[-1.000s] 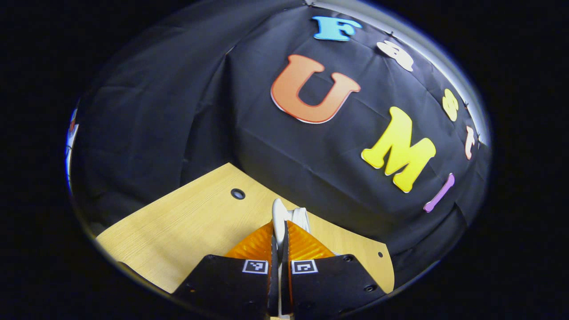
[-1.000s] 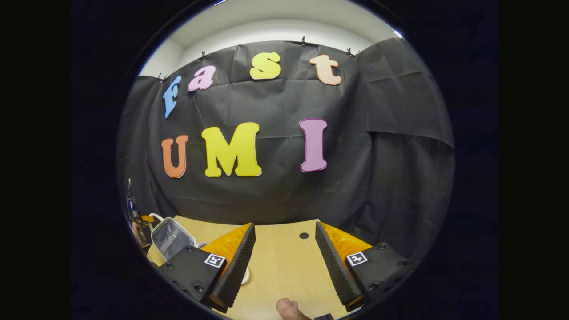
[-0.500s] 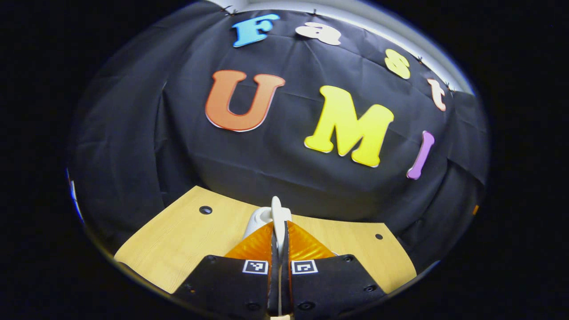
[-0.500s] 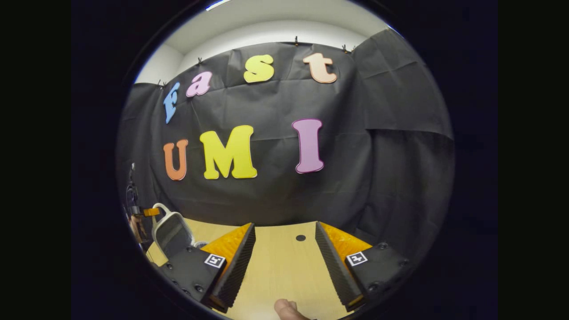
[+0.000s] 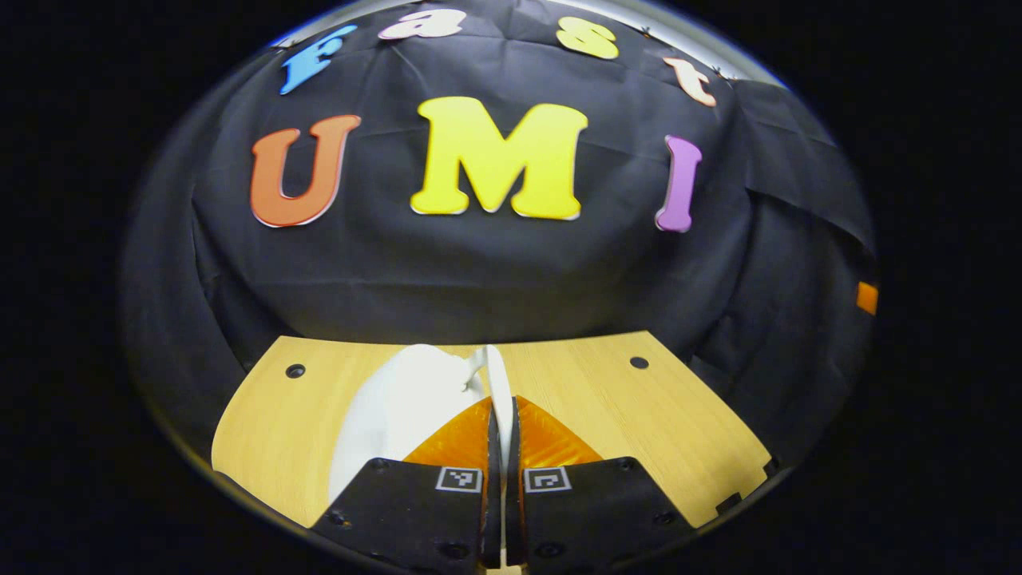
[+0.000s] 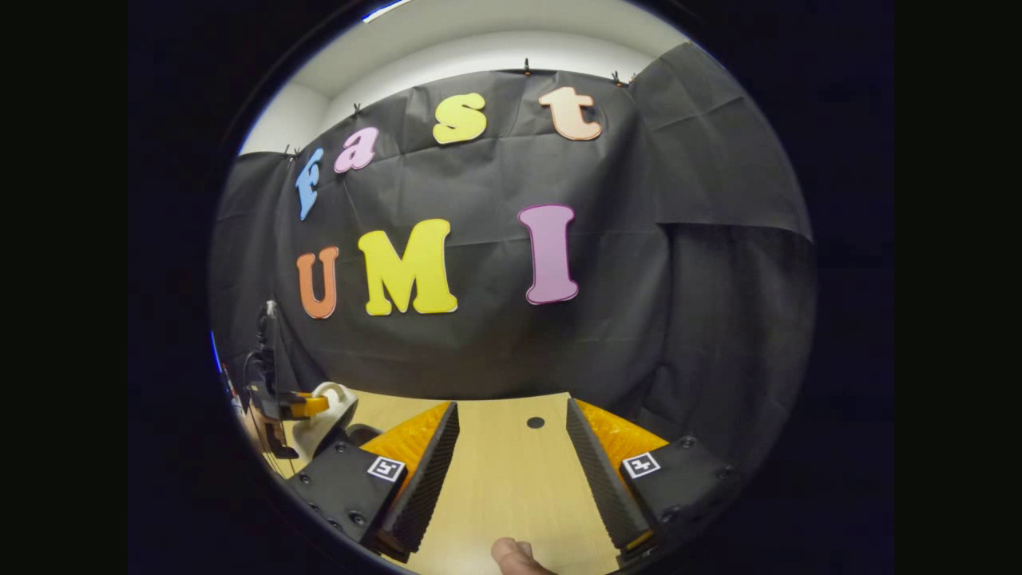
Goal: First open the suitcase, pack the skin care products into it, and then close the suitcase.
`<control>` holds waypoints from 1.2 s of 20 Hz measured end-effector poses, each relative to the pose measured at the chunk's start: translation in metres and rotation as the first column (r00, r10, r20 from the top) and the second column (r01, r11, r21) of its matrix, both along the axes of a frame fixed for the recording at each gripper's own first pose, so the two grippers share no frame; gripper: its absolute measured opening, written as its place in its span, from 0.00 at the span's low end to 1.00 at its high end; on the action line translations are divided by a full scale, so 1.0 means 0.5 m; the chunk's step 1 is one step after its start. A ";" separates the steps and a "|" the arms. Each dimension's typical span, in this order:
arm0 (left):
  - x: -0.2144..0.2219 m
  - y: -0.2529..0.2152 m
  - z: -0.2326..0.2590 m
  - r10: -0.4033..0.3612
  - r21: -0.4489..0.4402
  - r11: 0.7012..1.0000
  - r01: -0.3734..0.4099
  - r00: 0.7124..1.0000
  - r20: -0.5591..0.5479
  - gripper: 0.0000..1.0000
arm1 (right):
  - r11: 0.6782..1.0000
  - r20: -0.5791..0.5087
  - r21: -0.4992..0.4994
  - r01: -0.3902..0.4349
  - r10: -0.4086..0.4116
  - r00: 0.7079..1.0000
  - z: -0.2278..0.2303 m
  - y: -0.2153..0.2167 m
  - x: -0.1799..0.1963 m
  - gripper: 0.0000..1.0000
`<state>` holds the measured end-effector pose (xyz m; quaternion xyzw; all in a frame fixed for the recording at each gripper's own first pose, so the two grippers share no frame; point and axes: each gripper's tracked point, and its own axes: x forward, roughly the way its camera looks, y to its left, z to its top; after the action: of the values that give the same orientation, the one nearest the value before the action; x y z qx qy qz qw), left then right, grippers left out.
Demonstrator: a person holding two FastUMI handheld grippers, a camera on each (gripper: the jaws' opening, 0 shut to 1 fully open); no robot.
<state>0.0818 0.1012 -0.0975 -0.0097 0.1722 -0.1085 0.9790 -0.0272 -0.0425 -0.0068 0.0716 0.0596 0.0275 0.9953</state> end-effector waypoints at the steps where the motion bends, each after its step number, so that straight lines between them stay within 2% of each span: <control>1: 0.004 -0.028 -0.021 -0.020 0.013 1.000 0.020 1.000 -0.020 0.05 | 1.000 -0.003 -0.003 0.003 -0.003 1.000 -0.005 -0.011 -0.002 0.80; 8: 0.052 -0.131 -0.168 -0.062 0.122 0.989 0.085 0.981 -0.184 0.05 | 1.000 -0.052 -0.023 0.017 -0.018 0.998 -0.055 -0.059 -0.013 0.80; 13: 0.046 -0.172 -0.266 -0.042 0.218 0.970 0.108 0.957 -0.288 0.06 | 1.000 -0.108 -0.013 0.011 -0.013 0.994 -0.096 -0.074 -0.017 0.80; 17: 0.059 -0.179 -0.307 -0.031 0.295 0.946 0.138 0.941 -0.338 0.06 | 1.000 -0.140 -0.024 0.012 -0.015 0.990 -0.116 -0.071 -0.008 0.78; 19: 0.063 -0.182 -0.314 -0.034 0.309 0.940 0.147 0.939 -0.342 0.07 | 1.000 -0.143 -0.016 0.009 -0.012 0.990 -0.113 -0.061 -0.004 0.80; 20: 0.058 -0.190 -0.317 -0.045 0.284 0.947 0.154 0.934 -0.355 0.09 | 1.000 -0.142 -0.016 0.009 -0.011 0.990 -0.111 -0.055 0.000 0.78; 21: 0.051 -0.195 -0.319 -0.040 0.258 0.955 0.144 0.928 -0.370 0.22 | 1.000 -0.138 -0.017 0.007 -0.009 0.990 -0.109 -0.047 0.004 0.80; 22: 0.035 -0.195 -0.316 -0.024 0.240 0.962 0.127 0.920 -0.392 0.28 | 1.000 -0.134 -0.020 0.006 -0.008 0.991 -0.104 -0.039 0.009 0.80; 23: 0.026 -0.179 -0.302 0.014 0.255 0.962 0.095 0.920 -0.393 0.39 | 1.000 -0.127 -0.024 0.005 -0.008 0.992 -0.099 -0.030 0.014 0.80; 24: 0.014 -0.161 -0.283 0.040 0.268 0.961 0.064 0.929 -0.368 0.55 | 1.000 -0.119 -0.025 0.003 -0.006 0.993 -0.092 -0.020 0.021 0.80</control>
<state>0.0888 0.0206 -0.2388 0.1071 0.3668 -0.0857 0.9201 -0.0167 -0.0526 -0.0528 0.0609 0.1189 0.0201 0.9908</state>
